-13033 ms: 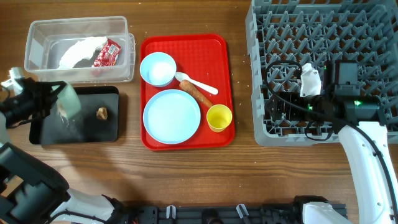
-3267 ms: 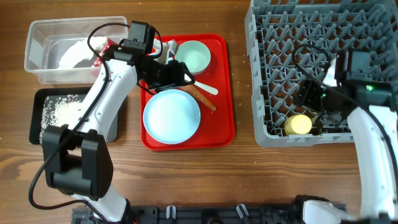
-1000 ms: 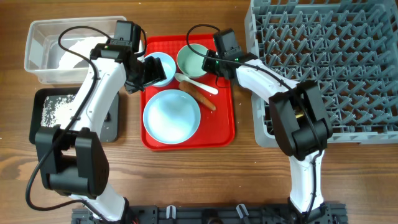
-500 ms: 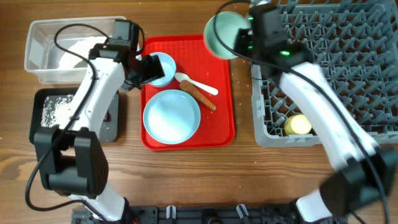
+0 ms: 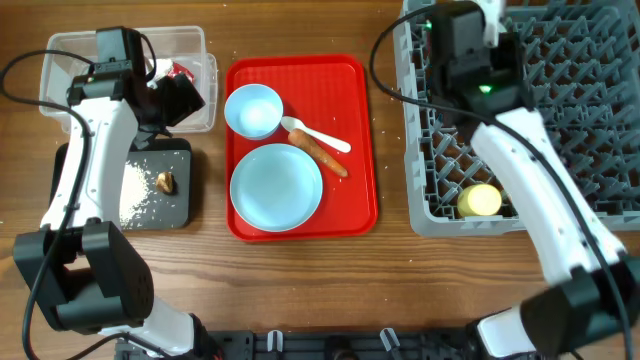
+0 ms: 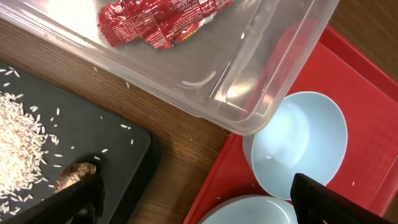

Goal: Sort waste into correct bins and load items into the dishwasher rack
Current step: 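Carry the green bowl with the right gripper over the dish rack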

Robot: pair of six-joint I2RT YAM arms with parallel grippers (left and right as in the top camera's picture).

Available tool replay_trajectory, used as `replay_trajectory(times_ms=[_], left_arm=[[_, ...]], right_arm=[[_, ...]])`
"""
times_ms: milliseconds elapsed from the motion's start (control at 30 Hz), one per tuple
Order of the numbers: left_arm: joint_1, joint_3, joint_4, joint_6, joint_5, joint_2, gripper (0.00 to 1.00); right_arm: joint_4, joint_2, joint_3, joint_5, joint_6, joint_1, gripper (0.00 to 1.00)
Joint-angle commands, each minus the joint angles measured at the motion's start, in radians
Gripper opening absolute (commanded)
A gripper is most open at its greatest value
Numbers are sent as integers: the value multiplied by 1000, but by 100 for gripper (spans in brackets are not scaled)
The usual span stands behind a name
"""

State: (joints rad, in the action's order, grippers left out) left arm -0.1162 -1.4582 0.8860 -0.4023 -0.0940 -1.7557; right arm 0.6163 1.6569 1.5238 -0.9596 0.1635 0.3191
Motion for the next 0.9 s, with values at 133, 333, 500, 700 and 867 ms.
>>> replay_trajectory(times_ms=[133, 333, 500, 700, 867], left_arm=[[3, -19, 2, 2, -6, 19, 95], [3, -19, 4, 2, -6, 19, 95], [3, -19, 10, 2, -6, 18, 95], [3, -19, 11, 2, -5, 18, 95], [3, -19, 12, 2, -5, 18, 95]], right_arm=[[-92, 168, 6, -78, 588, -1, 4], [-322, 256, 6, -96, 743, -7, 4], [-373, 284, 6, -103, 828, -61, 4], [-372, 284, 6, -30, 828, -146, 4], [-387, 285, 6, 99, 828, -186, 4]])
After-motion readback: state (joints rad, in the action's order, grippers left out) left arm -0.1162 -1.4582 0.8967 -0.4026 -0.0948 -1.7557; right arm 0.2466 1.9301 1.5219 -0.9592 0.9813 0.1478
